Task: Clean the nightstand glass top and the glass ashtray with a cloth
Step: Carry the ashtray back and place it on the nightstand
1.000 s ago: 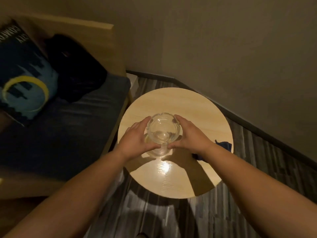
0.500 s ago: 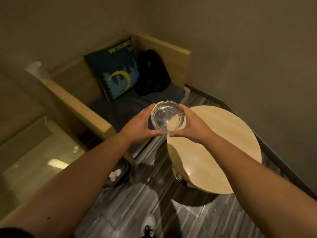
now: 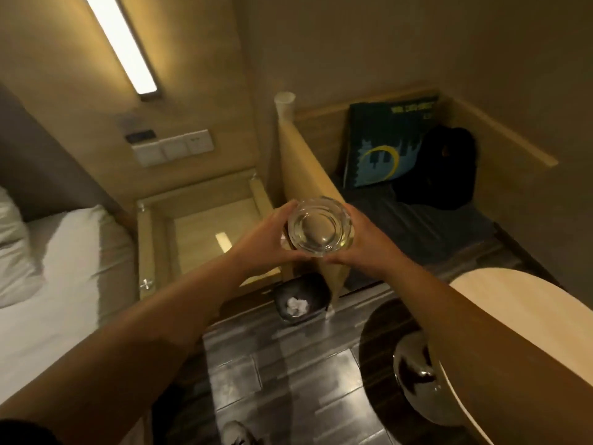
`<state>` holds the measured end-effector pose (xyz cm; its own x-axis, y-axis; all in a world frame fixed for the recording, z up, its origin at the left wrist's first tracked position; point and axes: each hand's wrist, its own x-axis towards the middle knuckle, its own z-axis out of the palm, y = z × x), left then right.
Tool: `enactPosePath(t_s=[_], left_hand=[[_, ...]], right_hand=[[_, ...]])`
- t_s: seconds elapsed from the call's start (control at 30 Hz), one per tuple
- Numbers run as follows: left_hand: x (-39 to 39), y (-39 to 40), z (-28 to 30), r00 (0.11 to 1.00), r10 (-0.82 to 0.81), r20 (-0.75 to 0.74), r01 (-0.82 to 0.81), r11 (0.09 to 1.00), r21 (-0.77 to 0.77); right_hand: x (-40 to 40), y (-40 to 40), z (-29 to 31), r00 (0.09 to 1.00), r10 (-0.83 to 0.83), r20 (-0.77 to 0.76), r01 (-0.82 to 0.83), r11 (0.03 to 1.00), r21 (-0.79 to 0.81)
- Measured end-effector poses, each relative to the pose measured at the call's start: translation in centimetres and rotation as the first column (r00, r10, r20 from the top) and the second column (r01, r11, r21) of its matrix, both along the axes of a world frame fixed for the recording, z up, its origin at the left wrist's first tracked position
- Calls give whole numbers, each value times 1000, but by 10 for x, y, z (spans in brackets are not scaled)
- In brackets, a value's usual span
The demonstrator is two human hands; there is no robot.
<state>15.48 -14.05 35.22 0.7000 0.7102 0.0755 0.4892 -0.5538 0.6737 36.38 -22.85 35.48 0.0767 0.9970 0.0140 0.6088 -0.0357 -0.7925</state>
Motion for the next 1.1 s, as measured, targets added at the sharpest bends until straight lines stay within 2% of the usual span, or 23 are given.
enactPosePath(t_s=[0.1,0.2,0.33,0.57,0.83,1.1], left_hand=[[-57,32,-7,994,100,-38,-100,995,4],[-109,62,-12,985,157,-66,-156,988,8],[-173,100,-22,973,216,-79,-216,976,15],[-261,150,-37,940,331,-82,-333,943,-8],[-307,197,-58,894,437,-97,-442,896,-37],[-309,276,-79,858,492,-145,-504,862,-53]], right_hand=[[-49,45,-6,999,54,-7,-54,998,11],[-98,89,-14,994,107,-20,-108,992,-71],[-160,143,-24,982,180,56,-172,977,-126],[-246,215,-36,957,261,123,-245,961,-129],[-290,287,-56,923,346,167,-322,934,-156],[-299,384,-82,900,420,115,-400,902,-165]])
